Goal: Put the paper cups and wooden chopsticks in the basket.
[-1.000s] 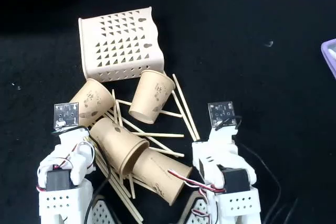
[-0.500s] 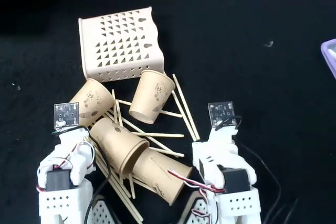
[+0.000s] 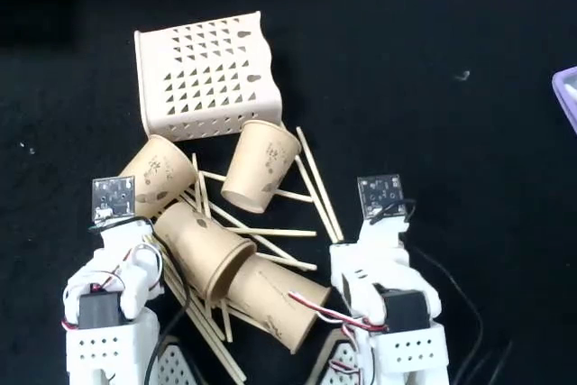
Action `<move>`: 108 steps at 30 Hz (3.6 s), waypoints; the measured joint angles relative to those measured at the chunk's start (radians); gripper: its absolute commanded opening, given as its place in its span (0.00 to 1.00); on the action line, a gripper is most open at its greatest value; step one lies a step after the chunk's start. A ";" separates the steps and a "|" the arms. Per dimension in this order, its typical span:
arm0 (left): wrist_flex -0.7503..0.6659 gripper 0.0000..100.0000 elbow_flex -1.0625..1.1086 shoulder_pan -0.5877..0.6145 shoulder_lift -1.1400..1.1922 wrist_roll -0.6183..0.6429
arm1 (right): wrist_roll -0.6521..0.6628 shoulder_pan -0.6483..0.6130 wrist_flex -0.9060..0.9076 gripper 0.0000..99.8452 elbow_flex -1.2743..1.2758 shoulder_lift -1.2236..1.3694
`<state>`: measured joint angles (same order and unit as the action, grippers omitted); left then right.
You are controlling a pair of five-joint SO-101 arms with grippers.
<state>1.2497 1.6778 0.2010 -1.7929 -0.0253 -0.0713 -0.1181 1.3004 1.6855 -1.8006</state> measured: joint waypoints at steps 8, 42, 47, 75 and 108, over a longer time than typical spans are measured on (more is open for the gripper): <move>0.000 0.03 0.000 0.000 0.000 0.000 | 0.000 0.000 0.000 0.01 0.000 0.000; 0.000 0.03 0.000 0.000 0.000 0.000 | 0.000 0.000 0.000 0.01 0.000 0.000; 0.000 0.03 0.000 0.000 0.000 0.000 | 0.000 0.000 0.000 0.01 0.000 0.000; 0.000 0.03 0.000 -0.072 0.000 0.000 | 0.000 0.000 0.000 0.01 0.000 0.000; -0.040 0.03 -0.377 0.646 -0.009 0.000 | 0.199 0.064 -0.336 0.15 -0.008 0.000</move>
<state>1.2098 1.3004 0.8470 -1.8021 -0.0253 0.1281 -0.0537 0.9643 1.6778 -1.8006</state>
